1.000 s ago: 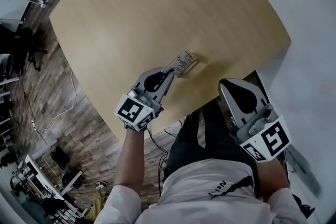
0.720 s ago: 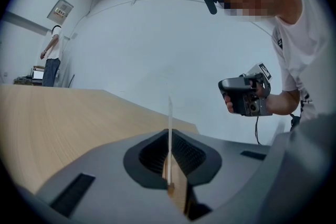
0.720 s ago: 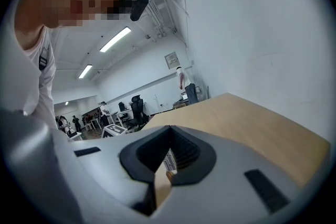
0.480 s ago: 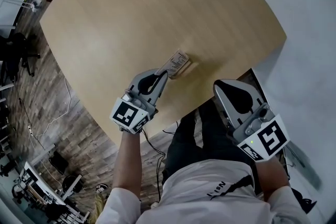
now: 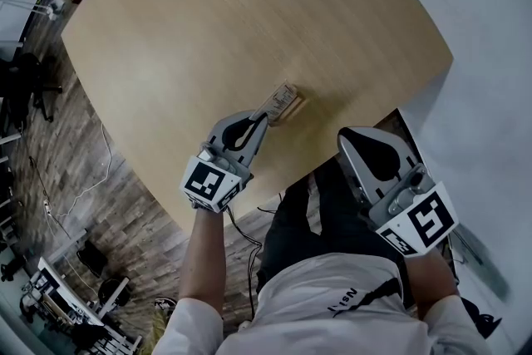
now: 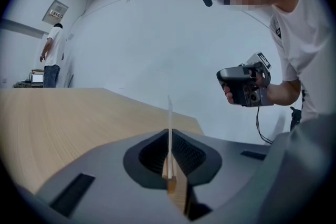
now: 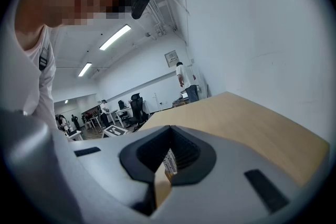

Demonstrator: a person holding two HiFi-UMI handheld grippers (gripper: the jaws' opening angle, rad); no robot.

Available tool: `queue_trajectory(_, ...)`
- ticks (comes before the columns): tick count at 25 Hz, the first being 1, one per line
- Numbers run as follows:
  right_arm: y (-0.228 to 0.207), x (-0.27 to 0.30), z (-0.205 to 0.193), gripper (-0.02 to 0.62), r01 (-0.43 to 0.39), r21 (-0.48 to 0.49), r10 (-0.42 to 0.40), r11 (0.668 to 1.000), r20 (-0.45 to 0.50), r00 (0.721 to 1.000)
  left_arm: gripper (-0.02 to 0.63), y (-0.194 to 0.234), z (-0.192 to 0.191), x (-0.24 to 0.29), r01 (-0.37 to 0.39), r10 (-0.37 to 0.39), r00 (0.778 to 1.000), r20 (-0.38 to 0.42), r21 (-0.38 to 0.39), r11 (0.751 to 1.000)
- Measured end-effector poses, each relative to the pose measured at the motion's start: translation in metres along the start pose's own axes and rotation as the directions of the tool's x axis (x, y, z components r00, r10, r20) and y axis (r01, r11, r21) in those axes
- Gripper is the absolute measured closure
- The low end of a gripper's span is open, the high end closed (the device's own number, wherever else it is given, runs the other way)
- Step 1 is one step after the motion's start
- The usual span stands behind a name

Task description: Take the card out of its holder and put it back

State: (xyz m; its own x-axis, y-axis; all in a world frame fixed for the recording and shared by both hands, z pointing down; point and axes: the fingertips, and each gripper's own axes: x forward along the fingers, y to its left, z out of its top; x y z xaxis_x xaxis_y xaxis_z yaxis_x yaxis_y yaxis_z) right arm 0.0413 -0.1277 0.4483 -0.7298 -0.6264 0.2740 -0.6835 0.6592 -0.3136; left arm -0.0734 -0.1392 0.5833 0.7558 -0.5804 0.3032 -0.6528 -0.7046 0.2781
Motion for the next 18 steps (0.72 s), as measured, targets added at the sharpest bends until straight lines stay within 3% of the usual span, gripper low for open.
queue_trajectory(14,0.0009,0.0041,-0.0075,0.583,-0.013,0.009,0.014,1.000,-0.022,1.000,0.580,0.0064,-0.0014,-0.0009,-0.064,0.064,0.998,0.009,-0.029,0.998)
queue_trajectory(18,0.0077,0.0070,-0.0109,0.583,-0.017,0.006,0.017,1.000,-0.028,0.999,0.580,0.0032,-0.0111,-0.0034,-0.102,0.103,0.995,-0.011,0.012,0.995)
